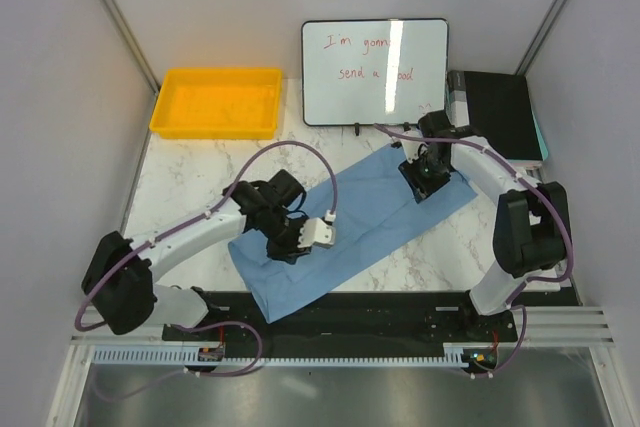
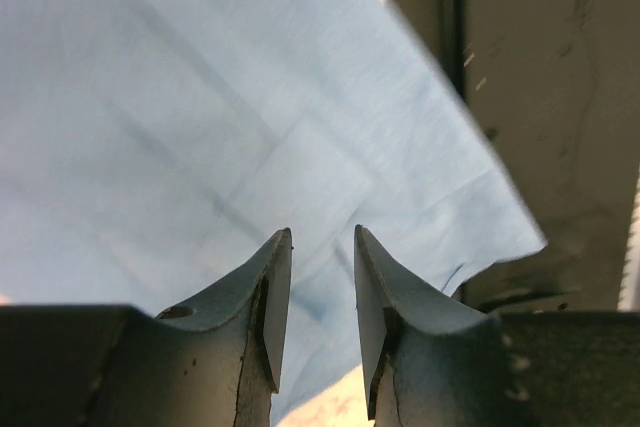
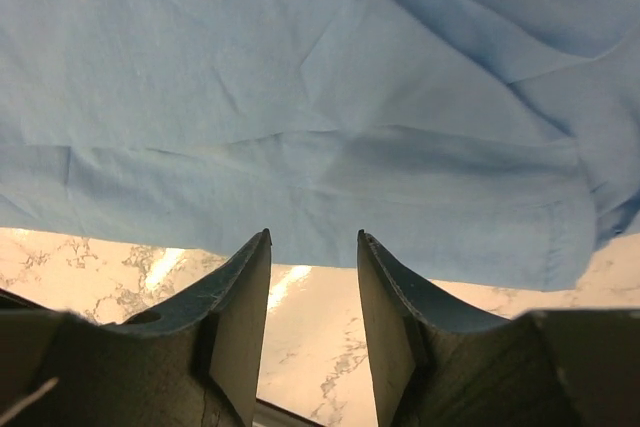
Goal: Fold and stack the long sleeve shirts
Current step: Fold the shirt
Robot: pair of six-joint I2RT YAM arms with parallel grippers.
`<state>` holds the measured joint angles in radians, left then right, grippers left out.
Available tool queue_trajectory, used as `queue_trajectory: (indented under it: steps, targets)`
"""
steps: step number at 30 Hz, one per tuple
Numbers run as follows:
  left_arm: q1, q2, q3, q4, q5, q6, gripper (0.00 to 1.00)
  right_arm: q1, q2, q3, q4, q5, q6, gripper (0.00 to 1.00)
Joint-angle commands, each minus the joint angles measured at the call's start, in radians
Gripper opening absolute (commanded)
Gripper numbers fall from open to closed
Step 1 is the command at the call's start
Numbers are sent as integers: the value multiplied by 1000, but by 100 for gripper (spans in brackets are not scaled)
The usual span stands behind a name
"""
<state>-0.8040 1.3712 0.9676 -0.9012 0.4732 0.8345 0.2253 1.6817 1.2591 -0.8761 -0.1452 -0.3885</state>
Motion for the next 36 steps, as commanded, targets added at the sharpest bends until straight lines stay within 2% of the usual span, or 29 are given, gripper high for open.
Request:
queue_trajectory:
  steps: [1, 4, 8, 11, 12, 16, 23, 25, 28, 30, 32, 34, 36]
  targets:
    - [114, -58, -119, -41, -116, 161, 39, 29, -7, -59, 23, 9, 22, 46]
    - [115, -41, -164, 7, -171, 195, 39, 31, 13, -87, 60, 29, 30, 45]
    - [85, 96, -116, 51, -191, 112, 38, 32, 32, -83, 71, 44, 46, 44]
    - [-1, 146, -136, 70, -228, 109, 37, 31, 16, -70, 51, 58, 48, 43]
    - [-67, 158, -142, 83, -248, 100, 36, 32, 13, -70, 46, 64, 43, 43]
    - [-208, 209, -122, 81, -206, 28, 32, 31, 9, -70, 22, 88, 36, 43]
    - [-458, 301, 40, 102, -70, -144, 32, 22, 27, -69, 12, 104, 30, 43]
    - [-494, 327, 113, 134, -53, -214, 31, 23, 36, -66, 20, 105, 30, 43]
    - [-501, 355, 195, 148, 8, -306, 30, 25, 52, -69, 37, 92, 37, 42]
    - [-498, 297, 217, 156, 15, -324, 31, 46, 67, -75, 51, 104, 37, 42]
    - [-462, 205, 181, 154, 62, -322, 31, 72, 93, -89, 86, 127, 34, 41]
    - [-401, 48, 120, 153, 120, -331, 32, 91, 130, -96, 127, 136, 30, 41]
    - [-283, -97, 80, 133, 177, -328, 33, 126, 159, -90, 161, 139, 22, 40]
